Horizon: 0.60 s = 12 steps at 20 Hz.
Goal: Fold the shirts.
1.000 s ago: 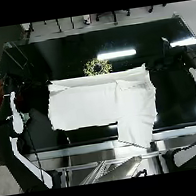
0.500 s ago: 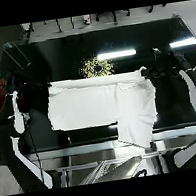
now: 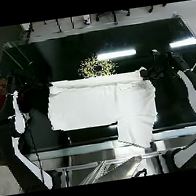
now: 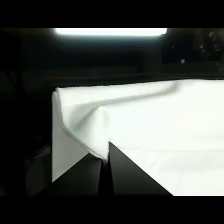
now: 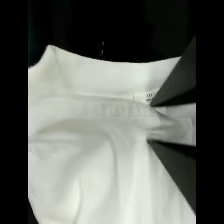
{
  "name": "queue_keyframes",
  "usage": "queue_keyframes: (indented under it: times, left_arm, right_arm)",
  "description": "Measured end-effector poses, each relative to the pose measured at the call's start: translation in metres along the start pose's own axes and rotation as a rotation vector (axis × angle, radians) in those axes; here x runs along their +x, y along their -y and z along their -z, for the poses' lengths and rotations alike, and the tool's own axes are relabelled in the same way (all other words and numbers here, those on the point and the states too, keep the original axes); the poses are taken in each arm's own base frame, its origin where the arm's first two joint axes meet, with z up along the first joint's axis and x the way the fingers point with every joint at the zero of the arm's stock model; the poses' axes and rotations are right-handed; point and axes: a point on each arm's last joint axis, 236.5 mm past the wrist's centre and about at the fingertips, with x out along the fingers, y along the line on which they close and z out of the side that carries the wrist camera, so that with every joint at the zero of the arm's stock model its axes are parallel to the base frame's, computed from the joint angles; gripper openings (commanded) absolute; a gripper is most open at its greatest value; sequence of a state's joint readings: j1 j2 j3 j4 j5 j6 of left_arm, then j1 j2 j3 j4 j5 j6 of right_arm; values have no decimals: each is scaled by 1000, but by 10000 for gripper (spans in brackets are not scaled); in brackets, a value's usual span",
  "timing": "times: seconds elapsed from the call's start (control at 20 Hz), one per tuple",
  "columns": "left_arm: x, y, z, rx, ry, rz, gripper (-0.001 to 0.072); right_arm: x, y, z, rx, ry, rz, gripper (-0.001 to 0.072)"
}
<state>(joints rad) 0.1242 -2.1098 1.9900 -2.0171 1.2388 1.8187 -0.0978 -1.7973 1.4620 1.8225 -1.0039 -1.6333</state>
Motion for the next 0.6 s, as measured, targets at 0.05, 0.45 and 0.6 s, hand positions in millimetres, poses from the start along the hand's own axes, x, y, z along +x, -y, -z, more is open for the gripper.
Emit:
queue_keyframes:
  times: [0.05,0.45,0.6]
  left_arm:
    - [-1,3,1,-3,-6,13,653]
    - [-73,5,22,-57,-84,73,696]
    - [-98,-16,74,-169,-187,89,696]
  right_arm:
    - [-3,-1,-1,18,6,-3,428]
    - [-107,6,2,88,59,-16,427]
    - [-142,30,42,143,21,-20,427]
